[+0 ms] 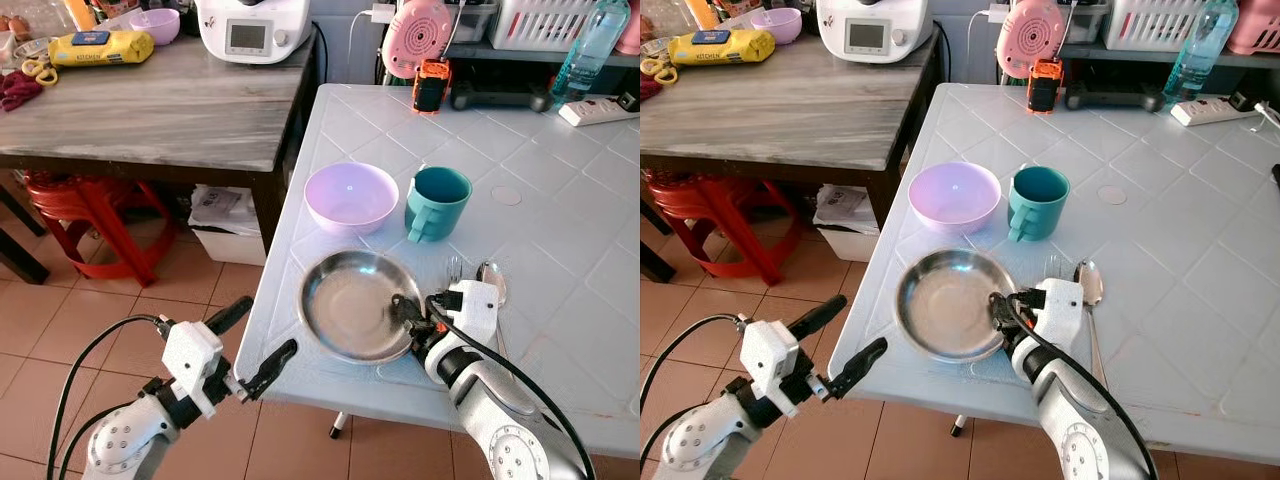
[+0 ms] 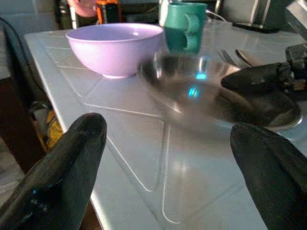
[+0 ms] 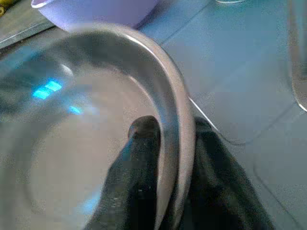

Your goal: Setting the table

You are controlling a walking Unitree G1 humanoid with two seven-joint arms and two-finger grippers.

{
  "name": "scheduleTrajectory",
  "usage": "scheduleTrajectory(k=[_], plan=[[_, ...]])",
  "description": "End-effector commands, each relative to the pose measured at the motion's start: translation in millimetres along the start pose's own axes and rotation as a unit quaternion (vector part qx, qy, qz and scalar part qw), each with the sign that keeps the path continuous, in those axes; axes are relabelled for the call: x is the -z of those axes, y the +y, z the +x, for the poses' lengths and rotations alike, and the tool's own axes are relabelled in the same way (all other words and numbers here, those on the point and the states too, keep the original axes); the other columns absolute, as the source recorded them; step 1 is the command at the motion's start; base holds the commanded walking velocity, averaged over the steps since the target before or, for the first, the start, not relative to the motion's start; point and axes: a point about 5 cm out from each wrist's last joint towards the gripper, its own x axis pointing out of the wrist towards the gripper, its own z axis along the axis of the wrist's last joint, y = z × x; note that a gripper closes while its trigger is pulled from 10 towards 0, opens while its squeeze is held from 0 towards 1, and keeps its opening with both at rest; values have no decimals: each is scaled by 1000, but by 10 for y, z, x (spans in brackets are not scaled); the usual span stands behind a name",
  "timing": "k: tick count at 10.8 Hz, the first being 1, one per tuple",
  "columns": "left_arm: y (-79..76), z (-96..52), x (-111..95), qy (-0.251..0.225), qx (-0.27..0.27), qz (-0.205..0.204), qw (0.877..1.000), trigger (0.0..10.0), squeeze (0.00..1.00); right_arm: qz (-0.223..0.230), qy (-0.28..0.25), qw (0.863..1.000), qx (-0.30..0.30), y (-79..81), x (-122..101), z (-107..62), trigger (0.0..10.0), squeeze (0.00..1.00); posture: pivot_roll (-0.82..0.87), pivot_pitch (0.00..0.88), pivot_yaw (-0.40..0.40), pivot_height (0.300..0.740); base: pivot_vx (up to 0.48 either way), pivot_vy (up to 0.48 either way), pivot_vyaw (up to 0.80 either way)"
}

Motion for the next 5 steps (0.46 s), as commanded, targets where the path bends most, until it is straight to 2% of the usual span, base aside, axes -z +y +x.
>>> scheduleTrajectory(k=[1,4,5], plan=[[16,-47,42,7,6,0,1000,10000,0,15,36,999,10,-36,137,-13,0,0,-9,134,43,740,0,0,0],[56,-104,162,15,14,-3,1000,10000,0,22,39,999,13,-43,146,-10,0,0,-5,133,46,740,0,0,0],[130,-153,247,22,9,-5,1000,10000,0,26,41,999,15,-46,150,-7,0,0,-5,132,46,740,0,0,0]])
